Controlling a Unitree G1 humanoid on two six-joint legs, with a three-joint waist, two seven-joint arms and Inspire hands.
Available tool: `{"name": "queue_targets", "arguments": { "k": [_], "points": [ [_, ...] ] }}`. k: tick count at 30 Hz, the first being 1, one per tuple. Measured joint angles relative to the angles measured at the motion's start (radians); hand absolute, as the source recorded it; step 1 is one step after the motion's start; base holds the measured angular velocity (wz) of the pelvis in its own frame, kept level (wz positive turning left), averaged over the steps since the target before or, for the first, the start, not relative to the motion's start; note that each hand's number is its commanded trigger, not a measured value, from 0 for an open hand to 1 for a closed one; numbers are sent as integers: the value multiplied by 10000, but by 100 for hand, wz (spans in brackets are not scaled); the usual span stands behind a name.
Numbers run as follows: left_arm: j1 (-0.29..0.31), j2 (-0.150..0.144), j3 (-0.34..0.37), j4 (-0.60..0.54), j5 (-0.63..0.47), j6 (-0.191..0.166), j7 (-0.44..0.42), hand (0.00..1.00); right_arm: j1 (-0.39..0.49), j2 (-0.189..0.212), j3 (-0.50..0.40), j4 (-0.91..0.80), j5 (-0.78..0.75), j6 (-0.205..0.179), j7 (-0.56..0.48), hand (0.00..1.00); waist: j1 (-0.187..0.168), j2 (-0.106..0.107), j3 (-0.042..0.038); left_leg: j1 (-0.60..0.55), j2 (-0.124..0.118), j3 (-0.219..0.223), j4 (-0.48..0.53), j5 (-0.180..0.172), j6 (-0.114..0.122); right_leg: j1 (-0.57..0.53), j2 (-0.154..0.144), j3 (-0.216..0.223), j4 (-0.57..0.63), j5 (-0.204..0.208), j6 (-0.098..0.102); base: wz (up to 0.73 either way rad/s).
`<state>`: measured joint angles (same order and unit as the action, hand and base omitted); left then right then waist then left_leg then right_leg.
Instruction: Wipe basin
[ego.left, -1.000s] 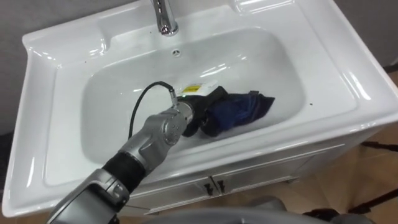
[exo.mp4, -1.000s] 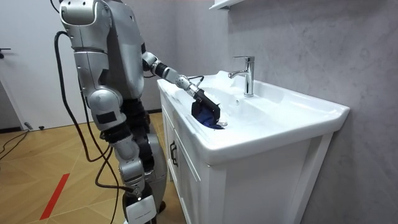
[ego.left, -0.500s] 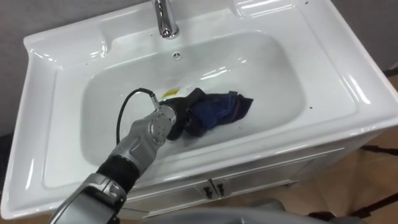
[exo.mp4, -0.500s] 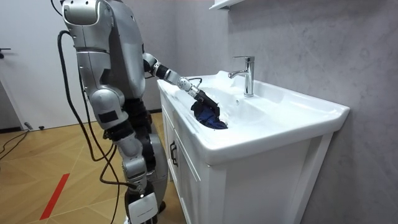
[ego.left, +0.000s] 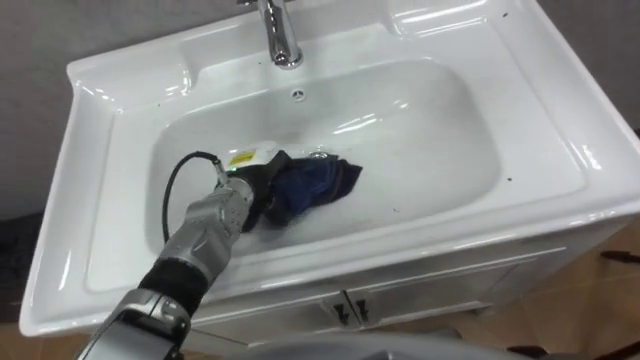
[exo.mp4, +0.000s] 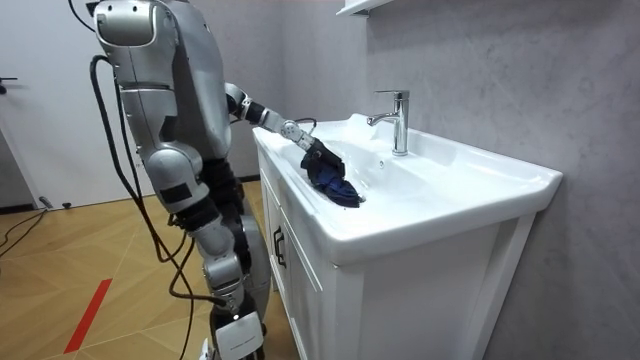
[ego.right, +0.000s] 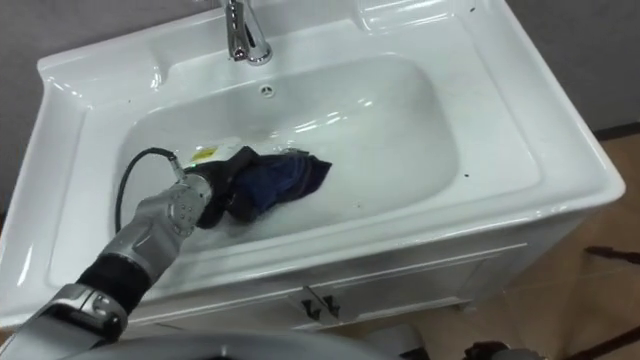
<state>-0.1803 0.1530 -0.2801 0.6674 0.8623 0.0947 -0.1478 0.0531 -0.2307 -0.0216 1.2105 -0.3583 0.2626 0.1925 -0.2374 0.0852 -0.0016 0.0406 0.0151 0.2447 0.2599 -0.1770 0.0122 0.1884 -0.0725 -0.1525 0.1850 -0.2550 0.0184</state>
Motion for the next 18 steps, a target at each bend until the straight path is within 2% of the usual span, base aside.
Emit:
{"name": "queue_targets", "arguments": {
  "k": [2,5,18],
  "points": [
    [107,15,419,-28,41,19,0,100,9,-4,-30,-82,-42,12,-57,0,262,-13,2,39,-3,42,-26,2,-4,-7,-11,28,14,-43,15,-5],
    [76,22,919,-33,11,19,3,100,-103,-7,-33,-99,-33,-23,-105,0,430,-45,-5,-105,-16,-11,-7,4,-1,-118,-11,-12,10,-36,20,4],
    [-139,3,1240,-57,-699,-169,74,100,-104,-9,-18,-384,104,-356,-333,0,1027,-145,-31,-171,-50,-121,-65,13,-17,-119,-13,-106,-126,1,-19,1]
  ]
}}
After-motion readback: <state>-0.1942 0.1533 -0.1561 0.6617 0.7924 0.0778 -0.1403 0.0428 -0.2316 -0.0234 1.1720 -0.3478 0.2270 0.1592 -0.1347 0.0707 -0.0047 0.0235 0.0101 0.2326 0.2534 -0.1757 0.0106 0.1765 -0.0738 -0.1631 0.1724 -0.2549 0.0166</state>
